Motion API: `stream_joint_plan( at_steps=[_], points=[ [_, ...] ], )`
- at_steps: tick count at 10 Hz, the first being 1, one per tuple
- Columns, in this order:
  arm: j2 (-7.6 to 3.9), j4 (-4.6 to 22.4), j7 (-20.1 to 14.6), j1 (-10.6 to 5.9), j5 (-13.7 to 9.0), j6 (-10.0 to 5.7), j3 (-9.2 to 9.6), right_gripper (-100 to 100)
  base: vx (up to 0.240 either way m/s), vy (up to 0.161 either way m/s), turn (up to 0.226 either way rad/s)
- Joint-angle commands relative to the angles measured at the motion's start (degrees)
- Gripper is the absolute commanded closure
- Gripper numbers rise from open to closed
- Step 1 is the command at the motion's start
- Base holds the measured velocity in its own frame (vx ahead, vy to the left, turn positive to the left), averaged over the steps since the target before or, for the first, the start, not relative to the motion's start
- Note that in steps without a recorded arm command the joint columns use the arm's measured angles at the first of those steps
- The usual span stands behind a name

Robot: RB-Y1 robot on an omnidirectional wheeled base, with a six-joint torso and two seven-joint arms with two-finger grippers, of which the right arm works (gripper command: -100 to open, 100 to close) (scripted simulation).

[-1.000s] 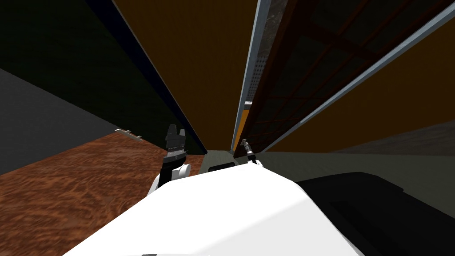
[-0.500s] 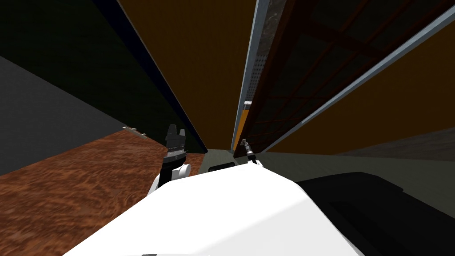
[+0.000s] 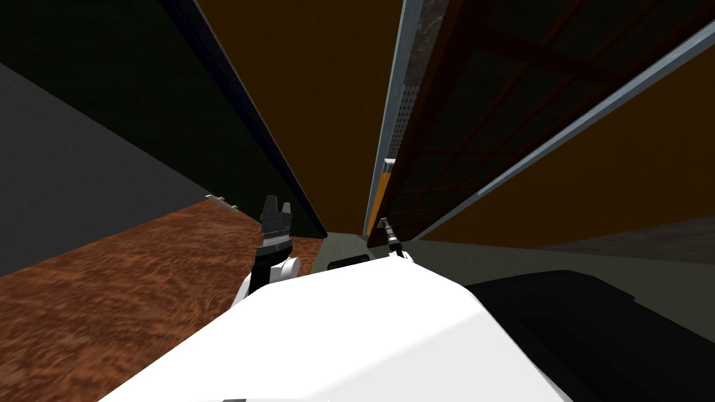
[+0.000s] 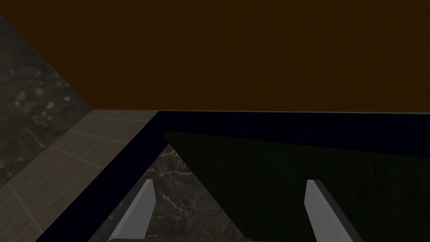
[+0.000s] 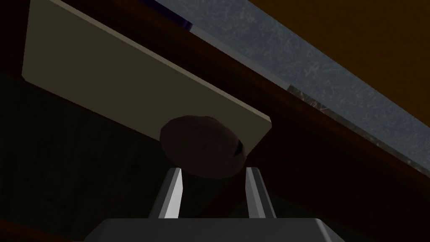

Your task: Pull the door open

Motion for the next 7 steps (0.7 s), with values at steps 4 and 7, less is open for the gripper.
stream_joint_plan(
  at_steps=[4,7],
  points=[
    [0.41,0.9,-5.9,-0.77,-2.4,-0.71,2.15,100,-0.050,-0.031,0.069],
    [0.08,1.2,-10.6,-0.95,-4.7,-0.63,3.20,100,-0.062,-0.043,0.096]
  ],
)
